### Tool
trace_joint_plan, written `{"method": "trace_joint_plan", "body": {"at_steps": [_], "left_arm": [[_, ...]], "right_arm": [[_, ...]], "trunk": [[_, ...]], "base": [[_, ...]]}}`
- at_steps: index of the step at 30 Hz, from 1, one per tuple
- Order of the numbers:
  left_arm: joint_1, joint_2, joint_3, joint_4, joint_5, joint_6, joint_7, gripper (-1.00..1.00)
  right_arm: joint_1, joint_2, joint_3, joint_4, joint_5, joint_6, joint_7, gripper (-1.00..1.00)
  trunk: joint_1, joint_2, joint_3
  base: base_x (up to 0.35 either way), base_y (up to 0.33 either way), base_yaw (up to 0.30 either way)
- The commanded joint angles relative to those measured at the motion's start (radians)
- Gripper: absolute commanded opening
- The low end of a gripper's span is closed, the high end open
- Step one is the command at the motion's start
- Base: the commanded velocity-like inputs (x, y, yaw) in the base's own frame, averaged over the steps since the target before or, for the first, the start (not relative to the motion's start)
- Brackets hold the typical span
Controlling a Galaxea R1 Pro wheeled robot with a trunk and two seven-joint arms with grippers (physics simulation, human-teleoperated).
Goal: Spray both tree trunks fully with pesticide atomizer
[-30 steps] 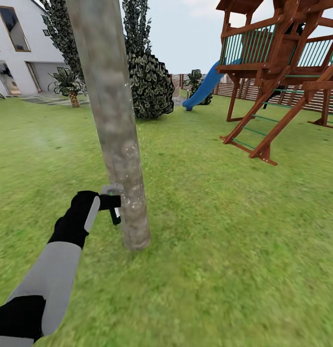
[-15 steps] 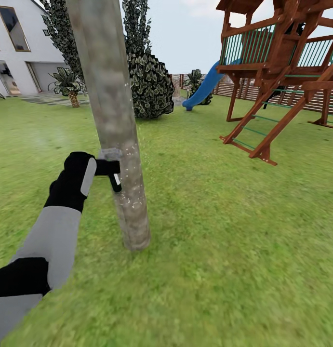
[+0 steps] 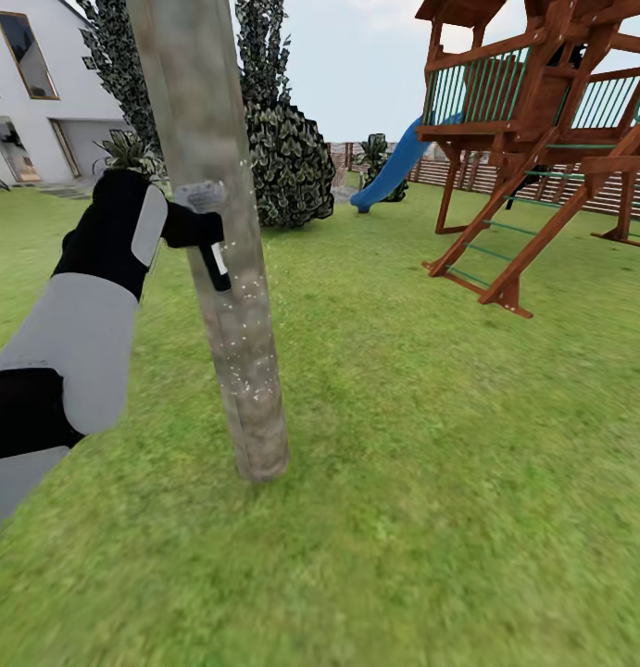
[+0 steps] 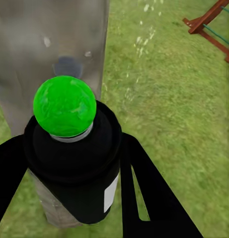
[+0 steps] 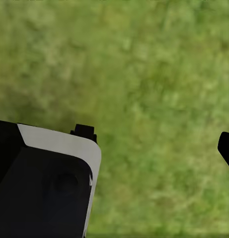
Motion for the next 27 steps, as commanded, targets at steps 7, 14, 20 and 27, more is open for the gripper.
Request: {"method": "trace_joint_plan", "body": {"at_steps": [7, 14, 20, 27], "left_arm": [[-0.046, -0.002, 0.005, 0.006, 0.002, 0.005, -0.003, -1.0], [-0.046, -0.003, 0.013, 0.001, 0.002, 0.004, -0.003, -1.0], [-0.046, 0.005, 0.017, 0.116, -0.002, -0.001, -0.002, -1.0], [-0.046, 0.076, 0.015, 0.118, -0.003, -0.002, -0.001, -1.0]], "right_arm": [[0.0, 0.0, 0.008, 0.002, -0.007, -0.004, -0.001, 1.0], [-0.001, 0.0, 0.008, 0.002, -0.007, -0.004, -0.001, 1.0], [-0.001, 0.0, 0.01, 0.002, -0.006, -0.006, 0.0, 1.0], [0.0, 0.0, 0.009, 0.002, -0.006, -0.006, 0.0, 1.0]], "trunk": [[0.0, -0.001, -0.002], [0.0, -0.001, -0.002], [0.0, -0.001, -0.002], [0.0, -0.001, -0.002]], "base": [[-0.001, 0.0, 0.0], [-0.18, 0.053, 0.0], [-0.045, 0.015, 0.0], [0.0, 0.0, 0.0]]}}
